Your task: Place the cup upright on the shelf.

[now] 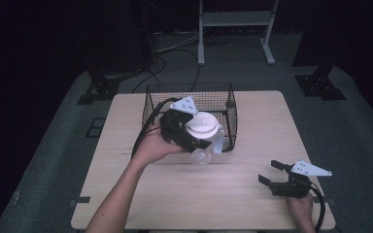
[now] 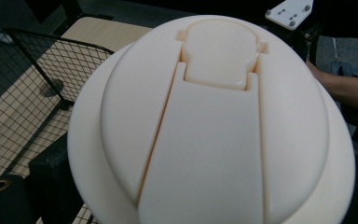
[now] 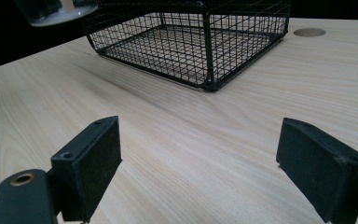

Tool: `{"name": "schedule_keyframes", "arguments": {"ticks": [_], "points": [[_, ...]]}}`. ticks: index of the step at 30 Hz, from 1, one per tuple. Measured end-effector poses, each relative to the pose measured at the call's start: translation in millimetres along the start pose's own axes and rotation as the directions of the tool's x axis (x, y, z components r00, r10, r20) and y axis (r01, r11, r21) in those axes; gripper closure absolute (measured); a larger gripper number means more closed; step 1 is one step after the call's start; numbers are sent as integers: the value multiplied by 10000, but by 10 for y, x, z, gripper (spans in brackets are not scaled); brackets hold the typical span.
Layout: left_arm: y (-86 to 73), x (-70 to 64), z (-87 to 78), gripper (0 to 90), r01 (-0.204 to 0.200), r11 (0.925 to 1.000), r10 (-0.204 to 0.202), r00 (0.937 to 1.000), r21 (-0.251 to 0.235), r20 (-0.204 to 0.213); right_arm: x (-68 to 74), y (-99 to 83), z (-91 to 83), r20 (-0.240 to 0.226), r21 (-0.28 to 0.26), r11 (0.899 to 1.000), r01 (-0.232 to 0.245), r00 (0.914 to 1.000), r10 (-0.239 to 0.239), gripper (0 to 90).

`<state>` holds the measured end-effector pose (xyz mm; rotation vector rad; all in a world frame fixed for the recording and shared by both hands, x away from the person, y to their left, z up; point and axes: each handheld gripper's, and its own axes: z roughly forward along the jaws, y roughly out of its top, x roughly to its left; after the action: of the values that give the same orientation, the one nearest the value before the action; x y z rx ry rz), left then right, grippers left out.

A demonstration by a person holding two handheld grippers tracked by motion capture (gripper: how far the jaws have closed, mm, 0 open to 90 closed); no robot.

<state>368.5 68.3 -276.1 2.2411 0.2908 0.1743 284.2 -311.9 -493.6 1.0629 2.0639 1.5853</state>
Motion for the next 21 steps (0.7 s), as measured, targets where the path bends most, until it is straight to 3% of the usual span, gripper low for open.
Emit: {"name": "schedule_keyframes", "arguments": {"ticks": [9, 13, 21], "points": [[221, 107, -110, 53, -186, 9992, 197, 9993, 347, -326, -3, 2, 2, 11, -30, 10000, -7, 10000, 7, 129], [304, 165, -127, 53, -91, 9997, 98, 9996, 242, -282, -5, 2, 4, -2, -34, 10000, -18, 10000, 18, 128], [454, 309, -168, 53, -71, 9991, 97, 9981, 418, -611, -7, 3, 2, -15, -56, 10000, -44, 10000, 44, 128]]}}
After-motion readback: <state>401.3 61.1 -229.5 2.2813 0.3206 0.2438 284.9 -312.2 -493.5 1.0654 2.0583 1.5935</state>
